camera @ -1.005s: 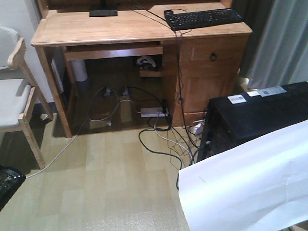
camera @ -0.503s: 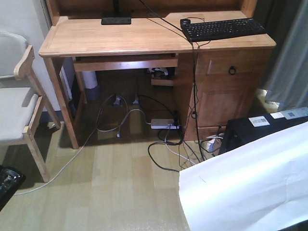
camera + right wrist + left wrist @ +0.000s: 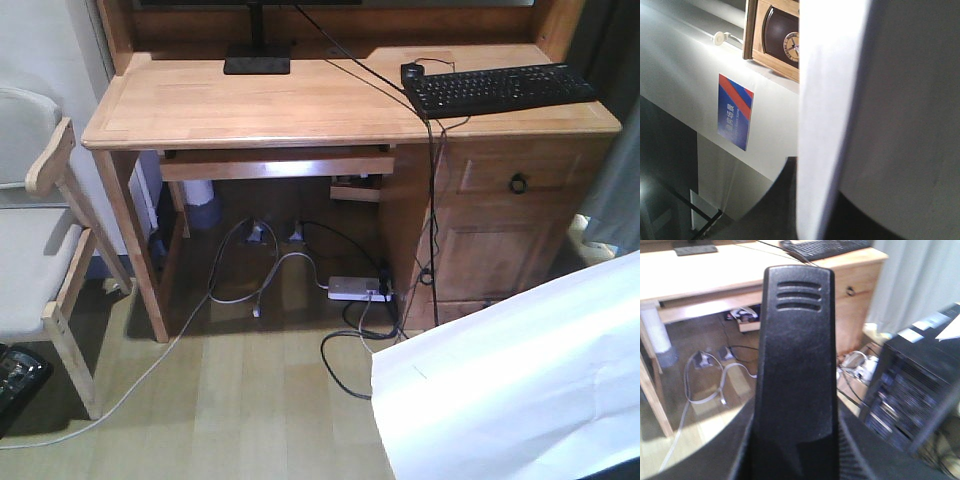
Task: Grab stapler and paper to desk for stapling
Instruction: 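Drive the base toward the wooden desk with the monitor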
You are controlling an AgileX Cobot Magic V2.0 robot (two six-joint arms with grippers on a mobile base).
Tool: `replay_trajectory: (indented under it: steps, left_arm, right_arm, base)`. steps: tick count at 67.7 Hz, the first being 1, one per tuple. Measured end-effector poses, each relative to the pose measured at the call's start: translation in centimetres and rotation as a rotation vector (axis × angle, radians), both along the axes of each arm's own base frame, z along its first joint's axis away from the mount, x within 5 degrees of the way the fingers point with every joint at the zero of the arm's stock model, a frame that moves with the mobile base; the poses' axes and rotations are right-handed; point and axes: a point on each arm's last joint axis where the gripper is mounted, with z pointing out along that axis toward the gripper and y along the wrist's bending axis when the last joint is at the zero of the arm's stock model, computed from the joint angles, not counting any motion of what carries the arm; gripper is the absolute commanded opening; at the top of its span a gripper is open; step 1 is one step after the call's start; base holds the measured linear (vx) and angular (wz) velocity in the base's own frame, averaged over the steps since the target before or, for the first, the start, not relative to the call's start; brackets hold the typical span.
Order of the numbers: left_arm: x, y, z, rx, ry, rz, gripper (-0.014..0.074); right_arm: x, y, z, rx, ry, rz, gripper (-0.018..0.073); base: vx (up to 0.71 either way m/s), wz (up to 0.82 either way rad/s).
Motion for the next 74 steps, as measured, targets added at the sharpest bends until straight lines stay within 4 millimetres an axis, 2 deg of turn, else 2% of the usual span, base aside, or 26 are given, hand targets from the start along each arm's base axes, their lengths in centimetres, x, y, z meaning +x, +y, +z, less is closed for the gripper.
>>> replay_trajectory:
  steps: [74]
  left_arm:
    - [0.00, 0.00, 0.00, 0.000, 0.000, 0.000, -0.0007]
  right_arm:
    - [0.00, 0.00, 0.00, 0.000, 0.000, 0.000, -0.0005]
  base:
    - [0.27, 0.02]
